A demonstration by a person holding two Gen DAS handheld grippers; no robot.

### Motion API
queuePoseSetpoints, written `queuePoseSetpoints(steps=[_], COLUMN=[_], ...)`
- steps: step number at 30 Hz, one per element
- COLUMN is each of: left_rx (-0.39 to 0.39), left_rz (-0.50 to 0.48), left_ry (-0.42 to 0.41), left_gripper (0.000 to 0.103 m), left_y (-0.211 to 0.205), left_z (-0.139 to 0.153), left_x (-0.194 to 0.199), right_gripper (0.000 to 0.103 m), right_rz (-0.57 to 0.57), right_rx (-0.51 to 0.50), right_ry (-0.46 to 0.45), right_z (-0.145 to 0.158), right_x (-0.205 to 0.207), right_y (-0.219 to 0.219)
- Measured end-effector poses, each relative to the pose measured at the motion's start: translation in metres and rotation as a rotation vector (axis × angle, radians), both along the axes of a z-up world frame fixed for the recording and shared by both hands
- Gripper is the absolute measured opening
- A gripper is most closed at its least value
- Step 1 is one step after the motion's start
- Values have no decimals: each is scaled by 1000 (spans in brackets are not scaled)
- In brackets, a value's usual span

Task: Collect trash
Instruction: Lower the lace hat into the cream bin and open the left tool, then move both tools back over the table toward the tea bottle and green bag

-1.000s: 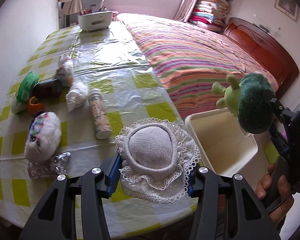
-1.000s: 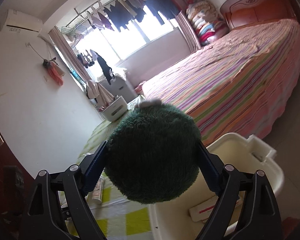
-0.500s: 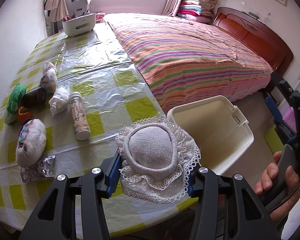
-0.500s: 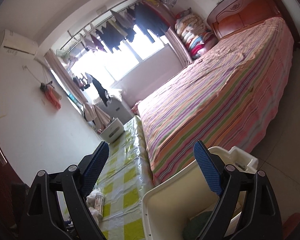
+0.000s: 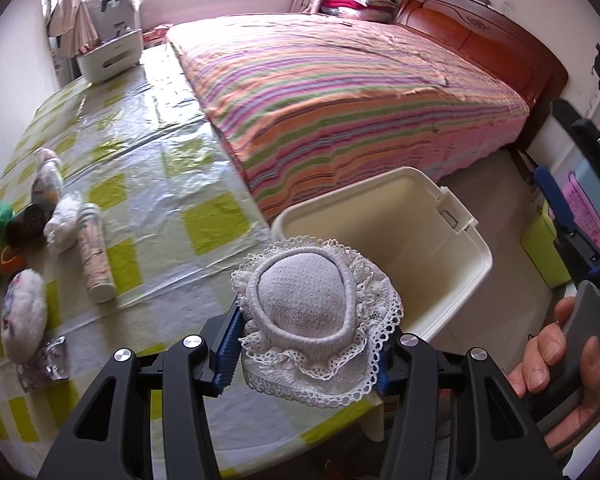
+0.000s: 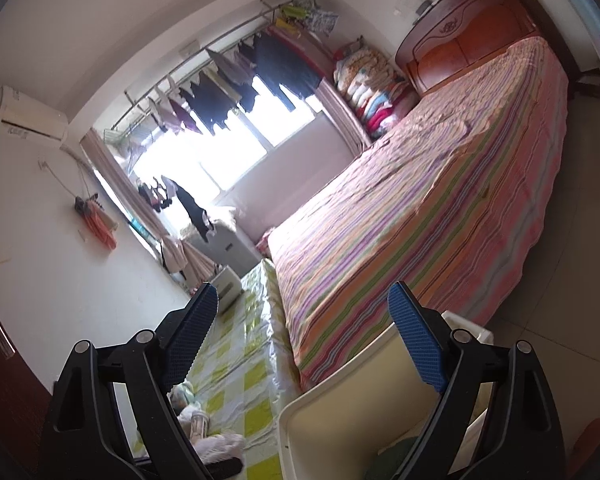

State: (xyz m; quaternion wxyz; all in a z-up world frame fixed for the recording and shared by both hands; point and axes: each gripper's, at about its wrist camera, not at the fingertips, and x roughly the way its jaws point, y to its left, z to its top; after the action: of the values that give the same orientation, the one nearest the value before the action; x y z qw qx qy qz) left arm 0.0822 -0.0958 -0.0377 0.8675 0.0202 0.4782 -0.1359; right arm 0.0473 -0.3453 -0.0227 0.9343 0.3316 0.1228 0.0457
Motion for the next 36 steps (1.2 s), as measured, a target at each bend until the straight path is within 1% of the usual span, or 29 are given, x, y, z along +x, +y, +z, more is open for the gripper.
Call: queuePoseSetpoints(steps=[3, 8, 10, 12, 13, 17, 18, 22, 27, 34, 36], left_rx=[10, 52, 59, 56, 53, 42, 37, 9, -1, 41, 42], left_rz=[-22, -69, -80, -89, -89, -85, -79, -23, 56, 198, 231], left_ry=[-3, -29, -26, -24, -28, -34, -37, -45, -70, -111, -118], left_gripper=[50, 52, 55, 62, 62, 70, 71, 71, 71, 71, 71], left_y=[-12, -34, -40, -44, -46, -44, -42, -21, 12, 74, 91], left_z=[-1, 0, 0, -1, 0, 4, 5, 11, 18, 24, 25], left_x=[2, 5, 7, 9, 9, 8, 7, 3, -9, -31, -36], right_gripper=[86, 86, 86, 86, 86, 86, 86, 86, 86, 86, 86], right_rz=[-10, -10, -10, -14, -16, -24, -24, -8, 52, 165, 194], right_rx=[13, 22, 22, 22, 23, 36, 38, 47, 33, -12, -37], right_ry=[-2, -2, -7, -16, -18, -26, -27, -25, -7, 37, 48], right_z=[-1, -3, -2, 0, 1, 1, 1, 1, 1, -4, -4], right_x=[-2, -1, -1, -3, -3, -5, -5, -2, 8, 25, 28], right_y=[-4, -3, -3, -4, -5, -9, -9, -6, 12, 52, 66])
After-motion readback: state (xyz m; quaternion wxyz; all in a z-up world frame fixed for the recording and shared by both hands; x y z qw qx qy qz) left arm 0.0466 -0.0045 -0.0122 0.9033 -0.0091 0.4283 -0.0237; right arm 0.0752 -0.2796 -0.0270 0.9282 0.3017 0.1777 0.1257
